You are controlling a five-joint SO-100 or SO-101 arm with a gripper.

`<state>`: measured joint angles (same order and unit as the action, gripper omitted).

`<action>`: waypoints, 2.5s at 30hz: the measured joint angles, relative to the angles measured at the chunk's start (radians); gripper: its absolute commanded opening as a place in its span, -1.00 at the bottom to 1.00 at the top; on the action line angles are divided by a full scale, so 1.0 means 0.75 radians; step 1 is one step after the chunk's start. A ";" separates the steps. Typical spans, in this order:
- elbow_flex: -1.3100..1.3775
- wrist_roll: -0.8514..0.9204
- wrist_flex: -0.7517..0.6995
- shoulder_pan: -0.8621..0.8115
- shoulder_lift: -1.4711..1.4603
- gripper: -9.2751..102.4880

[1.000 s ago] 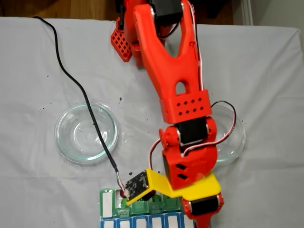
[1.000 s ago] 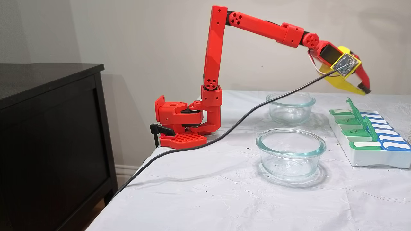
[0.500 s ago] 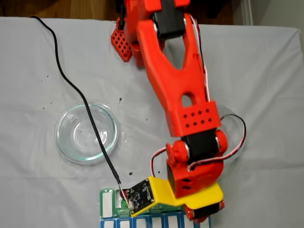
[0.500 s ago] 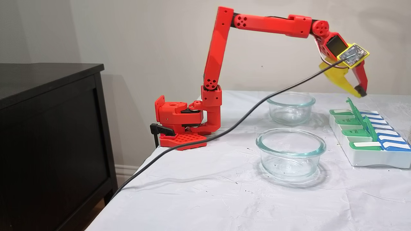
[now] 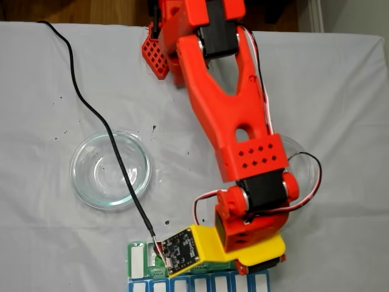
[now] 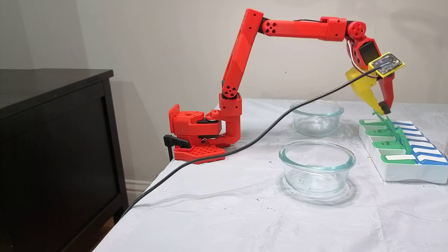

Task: Sort medicines into box.

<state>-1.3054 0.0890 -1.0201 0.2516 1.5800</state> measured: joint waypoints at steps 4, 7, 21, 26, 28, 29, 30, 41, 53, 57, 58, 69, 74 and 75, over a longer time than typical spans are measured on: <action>0.074 -0.027 -0.084 0.000 -0.059 -0.84; 0.096 -0.049 -0.110 0.004 -0.104 -0.84; 0.243 -0.104 -0.270 0.037 -0.288 -0.84; 0.307 -0.104 -0.329 0.045 -0.342 -0.84; 0.319 -0.104 -0.344 0.045 -0.344 -0.84; 0.321 -0.104 -0.350 0.045 -0.344 -0.84; 0.321 -0.102 -0.352 0.045 -0.344 -0.84; 0.190 -0.031 -0.106 -0.090 -0.151 -0.84; 0.147 0.084 0.051 -0.262 -0.012 -0.84; 0.155 0.133 -0.053 -0.262 -0.012 -0.84; 0.155 0.135 -0.080 -0.260 -0.012 -0.84; 0.157 0.127 -0.141 -0.192 -0.094 -0.84; 0.157 0.147 -0.174 -0.186 -0.094 -0.84; 0.157 0.160 -0.182 -0.186 -0.094 -0.84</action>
<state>-1.1873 0.2086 -1.1566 0.1120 1.5094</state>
